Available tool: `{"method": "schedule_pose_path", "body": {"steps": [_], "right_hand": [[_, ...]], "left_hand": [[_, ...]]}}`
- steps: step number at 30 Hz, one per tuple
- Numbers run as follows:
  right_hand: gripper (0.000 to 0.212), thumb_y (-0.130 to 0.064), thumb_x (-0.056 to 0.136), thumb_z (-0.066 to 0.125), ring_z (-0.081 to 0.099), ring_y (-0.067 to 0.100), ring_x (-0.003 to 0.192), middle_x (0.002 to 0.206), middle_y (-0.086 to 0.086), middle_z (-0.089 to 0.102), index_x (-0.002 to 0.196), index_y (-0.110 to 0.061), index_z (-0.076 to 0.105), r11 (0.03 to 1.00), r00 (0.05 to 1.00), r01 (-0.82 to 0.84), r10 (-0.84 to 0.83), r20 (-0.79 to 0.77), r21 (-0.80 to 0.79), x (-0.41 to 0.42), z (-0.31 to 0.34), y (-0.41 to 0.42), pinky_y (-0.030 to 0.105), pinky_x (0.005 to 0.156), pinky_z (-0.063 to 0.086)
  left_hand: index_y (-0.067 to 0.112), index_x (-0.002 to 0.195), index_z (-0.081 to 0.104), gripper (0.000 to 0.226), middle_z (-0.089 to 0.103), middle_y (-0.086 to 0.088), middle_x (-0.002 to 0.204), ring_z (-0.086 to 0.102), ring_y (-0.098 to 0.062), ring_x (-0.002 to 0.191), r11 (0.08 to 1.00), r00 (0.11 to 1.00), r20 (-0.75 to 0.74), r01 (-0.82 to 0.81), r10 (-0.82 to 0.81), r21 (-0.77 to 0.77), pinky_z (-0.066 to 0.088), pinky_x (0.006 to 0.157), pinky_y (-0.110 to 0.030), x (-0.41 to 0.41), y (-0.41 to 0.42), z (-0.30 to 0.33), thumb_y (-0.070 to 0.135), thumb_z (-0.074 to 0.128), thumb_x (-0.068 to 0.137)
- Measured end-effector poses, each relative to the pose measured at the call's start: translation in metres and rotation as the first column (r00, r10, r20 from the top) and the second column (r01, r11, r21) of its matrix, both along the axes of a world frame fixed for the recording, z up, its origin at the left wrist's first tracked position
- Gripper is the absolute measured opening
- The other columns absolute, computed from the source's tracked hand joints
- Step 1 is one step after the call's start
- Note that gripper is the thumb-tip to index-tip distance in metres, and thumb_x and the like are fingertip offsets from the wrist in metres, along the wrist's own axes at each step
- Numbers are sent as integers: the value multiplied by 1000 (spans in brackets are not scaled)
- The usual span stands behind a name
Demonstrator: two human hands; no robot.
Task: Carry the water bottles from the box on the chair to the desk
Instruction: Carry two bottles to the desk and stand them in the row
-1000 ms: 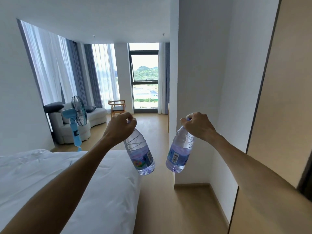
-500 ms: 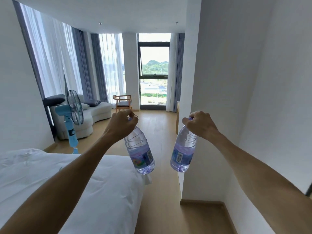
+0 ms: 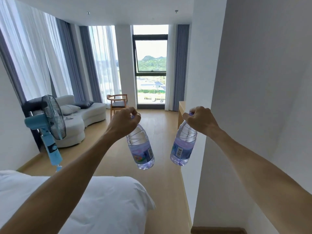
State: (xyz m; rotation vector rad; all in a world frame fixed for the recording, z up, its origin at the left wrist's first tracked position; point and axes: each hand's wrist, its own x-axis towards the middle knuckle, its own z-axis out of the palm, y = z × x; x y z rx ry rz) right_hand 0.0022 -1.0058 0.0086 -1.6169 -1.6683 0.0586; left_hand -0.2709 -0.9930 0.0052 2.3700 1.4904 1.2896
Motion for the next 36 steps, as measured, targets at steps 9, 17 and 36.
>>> {"method": "schedule_pose_path", "body": {"steps": [9,17,36], "right_hand": [[31,-29,86,60,55,9,58,58,-1,57,57,-19,55,999,998,-48,49,-25,9,17,-24,218,19,49,33],[24,-34,85,63,57,14,57,61,-4,58,68,-16,64,990,994,-110,110,9,85,37,-23,418,19,55,45],[31,-29,84,59,59,18,58,57,2,58,57,-15,56,994,994,-104,104,26,-29,64,-44,818,24,51,43]], "left_hand": [[6,91,64,14,57,5,73,51,0,59,999,998,-49,-45,45,4,34,52,-13,17,197,-13,19,59,93],[13,85,60,12,55,6,71,49,1,59,993,989,-84,-119,119,9,32,52,-12,41,373,-1,21,58,94],[10,83,61,12,63,-2,72,56,-10,60,999,999,-45,-7,5,-44,38,55,-16,66,793,-21,18,59,92]]}}
